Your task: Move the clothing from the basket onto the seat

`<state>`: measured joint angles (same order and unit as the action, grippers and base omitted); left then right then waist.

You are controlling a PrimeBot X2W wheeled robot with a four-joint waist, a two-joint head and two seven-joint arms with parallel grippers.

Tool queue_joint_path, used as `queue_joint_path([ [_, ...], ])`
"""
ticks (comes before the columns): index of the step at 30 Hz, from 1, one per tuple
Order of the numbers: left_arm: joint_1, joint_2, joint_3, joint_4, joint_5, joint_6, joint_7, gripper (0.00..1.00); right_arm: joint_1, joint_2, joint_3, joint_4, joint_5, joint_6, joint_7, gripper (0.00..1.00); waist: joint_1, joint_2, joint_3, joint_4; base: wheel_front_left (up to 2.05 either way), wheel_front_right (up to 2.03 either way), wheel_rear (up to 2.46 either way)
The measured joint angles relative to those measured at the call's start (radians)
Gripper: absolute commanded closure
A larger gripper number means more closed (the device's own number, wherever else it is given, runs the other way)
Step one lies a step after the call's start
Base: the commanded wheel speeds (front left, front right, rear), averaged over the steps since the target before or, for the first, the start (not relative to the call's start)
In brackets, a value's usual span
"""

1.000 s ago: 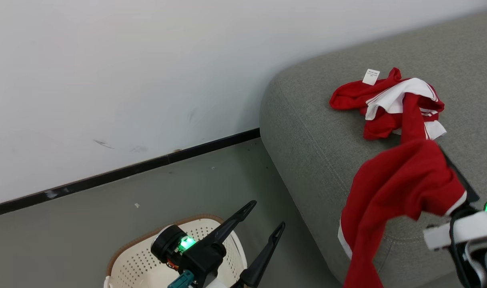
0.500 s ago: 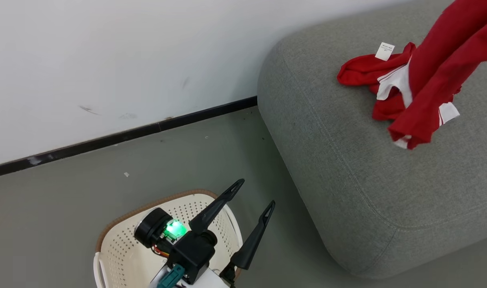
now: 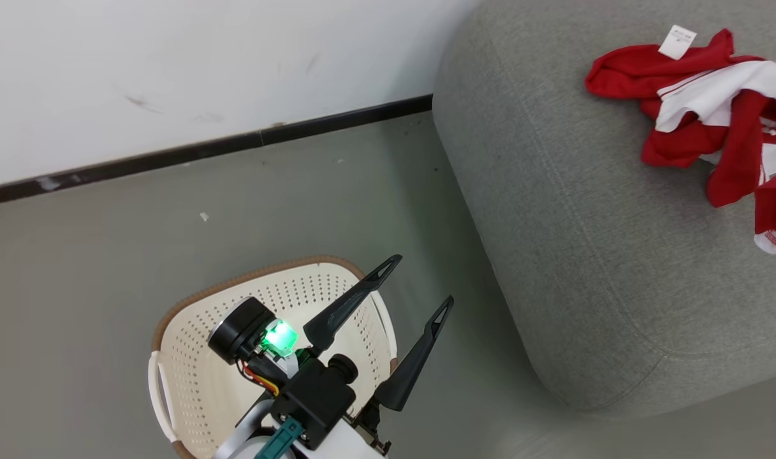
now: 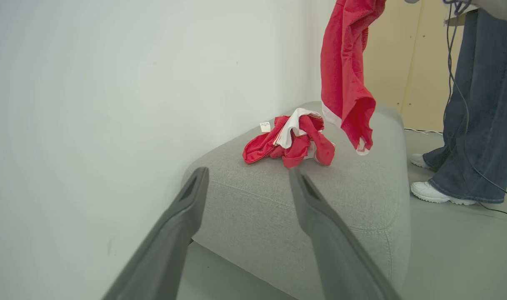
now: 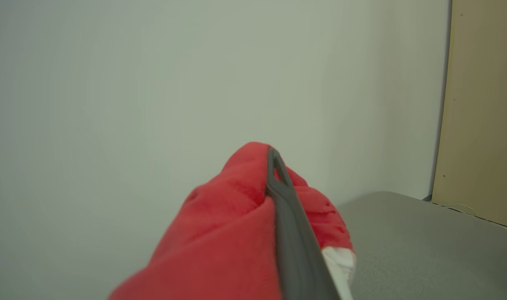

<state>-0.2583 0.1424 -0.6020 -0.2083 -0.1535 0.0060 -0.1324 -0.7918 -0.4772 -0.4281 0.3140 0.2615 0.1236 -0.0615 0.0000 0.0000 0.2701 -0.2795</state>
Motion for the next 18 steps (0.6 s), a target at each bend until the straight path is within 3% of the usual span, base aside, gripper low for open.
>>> queue_joint_path([
  [6,-0.028,0.005,-0.017,-0.038,0.025,-0.001,0.017,0.0,-0.013,-0.016,-0.034,0.094,-0.026,0.0,-0.001,1.0,0.0,0.0,0.055,0.025,0.0,0.0,0.0],
  [11,-0.047,0.003,-0.028,-0.061,0.027,-0.01,0.026,0.0,-0.011,-0.002,0.031,0.158,-0.104,0.0,-0.005,1.0,0.0,0.0,0.101,0.048,0.0,0.0,0.0],
  [15,-0.08,0.002,-0.036,-0.075,0.033,-0.019,0.027,0.0,-0.014,0.077,0.107,0.213,-0.122,0.0,-0.016,1.0,0.0,0.0,0.146,0.074,0.0,0.0,0.0],
  [18,-0.095,0.002,-0.039,-0.081,0.037,-0.027,0.027,0.0,-0.017,0.099,0.134,0.239,-0.132,0.0,-0.027,1.0,0.0,0.0,0.172,0.089,0.0,0.0,0.0],
])
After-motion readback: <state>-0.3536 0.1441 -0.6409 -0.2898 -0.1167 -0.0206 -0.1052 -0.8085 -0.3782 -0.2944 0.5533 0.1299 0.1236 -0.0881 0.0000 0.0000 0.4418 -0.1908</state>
